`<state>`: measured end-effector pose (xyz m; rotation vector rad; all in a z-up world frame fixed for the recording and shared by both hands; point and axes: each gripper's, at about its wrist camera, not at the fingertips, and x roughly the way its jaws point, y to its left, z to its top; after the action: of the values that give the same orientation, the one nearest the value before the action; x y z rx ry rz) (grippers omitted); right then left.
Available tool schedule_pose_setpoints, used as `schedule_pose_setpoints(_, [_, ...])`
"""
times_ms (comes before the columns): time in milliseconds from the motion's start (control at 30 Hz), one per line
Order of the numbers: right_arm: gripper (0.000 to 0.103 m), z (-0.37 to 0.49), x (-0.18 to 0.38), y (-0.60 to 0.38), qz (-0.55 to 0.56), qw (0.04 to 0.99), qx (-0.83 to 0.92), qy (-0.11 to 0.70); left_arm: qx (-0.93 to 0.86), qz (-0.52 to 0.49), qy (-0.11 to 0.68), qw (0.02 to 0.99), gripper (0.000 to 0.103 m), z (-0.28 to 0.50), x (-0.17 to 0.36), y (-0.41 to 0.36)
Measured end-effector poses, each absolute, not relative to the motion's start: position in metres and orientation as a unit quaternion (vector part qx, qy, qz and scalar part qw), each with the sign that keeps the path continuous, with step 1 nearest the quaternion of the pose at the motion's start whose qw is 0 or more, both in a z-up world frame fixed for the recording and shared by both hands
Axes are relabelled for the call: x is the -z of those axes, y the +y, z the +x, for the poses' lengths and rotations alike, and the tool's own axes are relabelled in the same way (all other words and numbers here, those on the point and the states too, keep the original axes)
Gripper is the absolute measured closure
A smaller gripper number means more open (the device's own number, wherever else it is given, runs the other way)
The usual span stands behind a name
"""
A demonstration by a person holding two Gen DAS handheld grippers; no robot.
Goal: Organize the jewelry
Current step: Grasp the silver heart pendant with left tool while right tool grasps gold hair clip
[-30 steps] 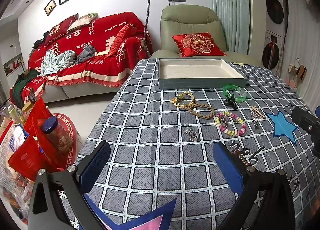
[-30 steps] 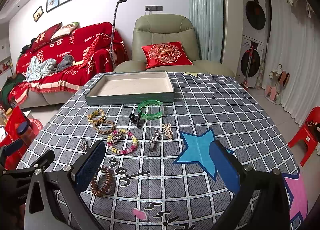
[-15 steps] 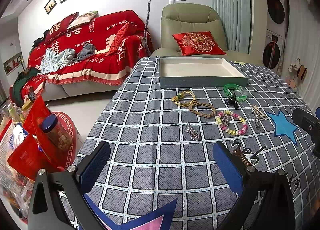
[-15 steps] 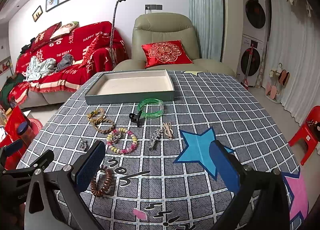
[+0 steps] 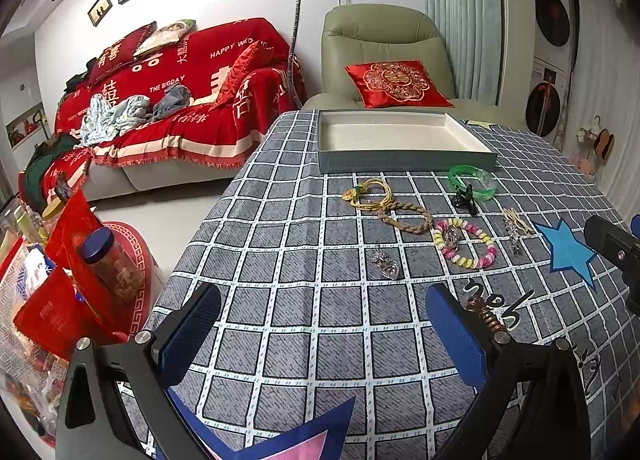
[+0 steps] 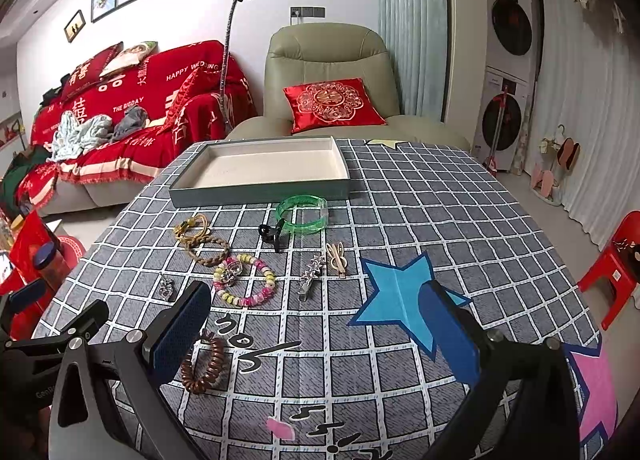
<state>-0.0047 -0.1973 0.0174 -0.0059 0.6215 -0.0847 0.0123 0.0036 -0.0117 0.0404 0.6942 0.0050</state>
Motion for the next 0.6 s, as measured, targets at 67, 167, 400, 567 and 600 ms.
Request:
schedule_pose_setpoints(67, [0.0, -0.005, -0.018, -0.197, -0.003, 0.951, 0.042, 0.306, -0.002, 0.02, 0.342, 0.939, 0.0, 0.014, 0.012, 0.003])
schedule_pose_setpoints(167, [0.0, -0.004, -0.013, -0.198, -0.001, 0.95, 0.041, 0.31, 0.0, 0.02, 0.347, 0.937, 0.0, 0.016, 0.014, 0.004])
schedule_pose_setpoints(400, [0.0, 0.007, -0.001, -0.206, -0.003, 0.94, 0.042, 0.337, 0.023, 0.02, 0.381, 0.924, 0.0, 0.037, 0.017, 0.005])
schedule_pose_setpoints(567, [0.0, 0.029, 0.007, -0.225, -0.006, 0.923, 0.052, 0.38, 0.046, 0.017, 0.423, 0.905, 0.0, 0.066, 0.028, 0.008])
schedule_pose_setpoints(600, [0.0, 0.035, 0.009, -0.229, -0.007, 0.92, 0.054, 0.389, 0.051, 0.015, 0.431, 0.901, 0.0, 0.07, 0.031, 0.007])
